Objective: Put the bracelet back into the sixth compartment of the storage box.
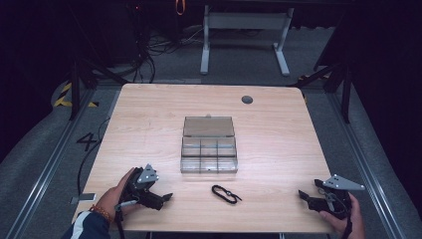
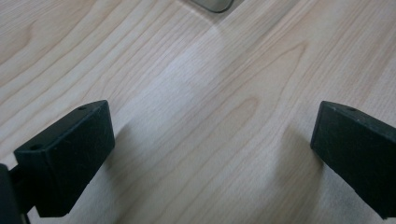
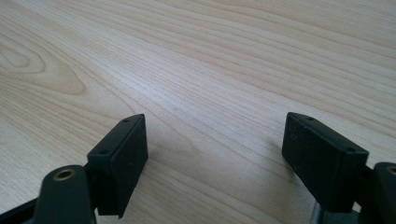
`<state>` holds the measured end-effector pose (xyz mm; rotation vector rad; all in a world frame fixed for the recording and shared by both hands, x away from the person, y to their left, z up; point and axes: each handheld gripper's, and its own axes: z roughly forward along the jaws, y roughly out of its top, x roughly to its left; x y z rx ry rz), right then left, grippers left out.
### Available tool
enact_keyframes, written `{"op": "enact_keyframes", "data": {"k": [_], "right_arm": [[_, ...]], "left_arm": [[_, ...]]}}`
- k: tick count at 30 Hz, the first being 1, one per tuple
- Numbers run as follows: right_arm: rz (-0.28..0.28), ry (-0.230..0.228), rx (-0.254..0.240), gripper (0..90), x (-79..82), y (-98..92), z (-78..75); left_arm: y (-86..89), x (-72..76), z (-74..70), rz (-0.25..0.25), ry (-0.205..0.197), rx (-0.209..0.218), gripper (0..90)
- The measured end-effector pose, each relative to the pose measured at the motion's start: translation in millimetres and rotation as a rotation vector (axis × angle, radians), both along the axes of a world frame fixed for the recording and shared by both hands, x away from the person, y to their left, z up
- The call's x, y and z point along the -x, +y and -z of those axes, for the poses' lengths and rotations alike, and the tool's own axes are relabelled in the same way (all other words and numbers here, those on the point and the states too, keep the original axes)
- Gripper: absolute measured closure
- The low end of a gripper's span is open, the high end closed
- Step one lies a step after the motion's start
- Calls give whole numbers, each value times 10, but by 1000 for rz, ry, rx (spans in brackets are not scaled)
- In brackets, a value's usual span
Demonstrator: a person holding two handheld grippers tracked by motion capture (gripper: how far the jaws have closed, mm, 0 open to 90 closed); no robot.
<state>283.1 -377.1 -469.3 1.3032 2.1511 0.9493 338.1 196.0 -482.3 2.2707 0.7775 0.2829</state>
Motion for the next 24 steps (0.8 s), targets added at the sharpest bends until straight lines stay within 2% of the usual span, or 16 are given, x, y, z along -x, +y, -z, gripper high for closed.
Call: {"op": "enact_keyframes", "data": {"k": [10,15,20,24], "right_arm": [[1,-1,4,225,-5,5,-1],[-38,13,12,256,-29,-9,-21],[-89,78,51,259,-87,-39,-89],[-157,141,91,232,-136,-33,-143]], "left_arm": [[-2,-3,-1,-3,0,-1,1],[-1,12,0,-23,2,2,1],[-1,15,0,-27,2,2,1],[-1,15,0,-27,2,1,1]]}}
